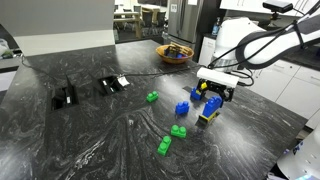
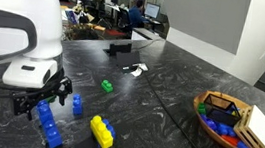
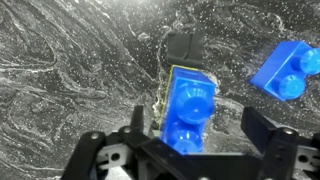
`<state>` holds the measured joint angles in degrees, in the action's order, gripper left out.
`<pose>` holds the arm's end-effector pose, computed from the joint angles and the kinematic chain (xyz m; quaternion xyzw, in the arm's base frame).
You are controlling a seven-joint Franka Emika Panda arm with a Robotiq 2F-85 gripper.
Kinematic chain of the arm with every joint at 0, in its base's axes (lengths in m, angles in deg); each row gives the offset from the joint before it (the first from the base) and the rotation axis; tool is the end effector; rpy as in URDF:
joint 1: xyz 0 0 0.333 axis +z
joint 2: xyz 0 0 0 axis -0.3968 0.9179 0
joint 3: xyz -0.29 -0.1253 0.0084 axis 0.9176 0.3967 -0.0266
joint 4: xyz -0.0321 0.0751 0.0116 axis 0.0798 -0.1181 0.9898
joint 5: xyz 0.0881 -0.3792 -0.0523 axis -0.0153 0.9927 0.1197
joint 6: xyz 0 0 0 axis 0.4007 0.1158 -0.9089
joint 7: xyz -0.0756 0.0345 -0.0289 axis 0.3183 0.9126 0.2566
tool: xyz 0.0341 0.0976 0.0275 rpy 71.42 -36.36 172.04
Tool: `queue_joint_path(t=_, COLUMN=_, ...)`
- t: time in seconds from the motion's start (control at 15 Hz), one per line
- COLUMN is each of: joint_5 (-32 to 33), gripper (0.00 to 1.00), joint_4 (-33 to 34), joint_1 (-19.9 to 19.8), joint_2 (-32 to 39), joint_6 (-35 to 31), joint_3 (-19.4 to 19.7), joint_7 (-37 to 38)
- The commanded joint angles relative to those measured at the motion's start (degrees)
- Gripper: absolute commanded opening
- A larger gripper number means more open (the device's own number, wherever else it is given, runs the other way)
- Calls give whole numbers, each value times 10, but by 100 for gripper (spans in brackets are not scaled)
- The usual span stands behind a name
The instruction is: Move the blue legos from the top of the yellow legos to the table
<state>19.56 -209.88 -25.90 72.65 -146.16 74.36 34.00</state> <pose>0.4356 0.0441 0.3896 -0.6940 0.7186 0.0401 0.0202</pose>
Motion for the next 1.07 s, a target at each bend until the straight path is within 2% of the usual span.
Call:
queue_joint_path(t=0.0, joint_5=2, gripper=87, joint_4=-4, joint_1=5, joint_2=5, joint_6=-22, joint_3=6, joint_7=12)
queue_joint_path(t=0.07, joint_5=3, gripper=75, joint_4=-5, joint_1=5, joint_2=5, joint_6=-24, joint_3=6, joint_7=12)
queue_joint_path(t=0.13, joint_5=2, gripper=71, joint_4=-5, joint_1=5, joint_2=6, joint_6=-26, joint_3=6, joint_7=12)
queue_joint_path(t=0.67, joint_5=-2, gripper=14, joint_4=-6, joint_1=6, joint_2=14, joint_6=-31, joint_3=10, joint_7=8)
queue_joint_path(t=0.73, joint_5=-2, gripper=10, joint_4=-6, joint_1=7, joint_2=14, joint_6=-32, joint_3=11, joint_7=7)
queue_joint_path(t=1.0, joint_5=-1, gripper=10, joint_4=-6, joint_1=6, joint_2=10, joint_6=-31, joint_3=10, joint_7=8)
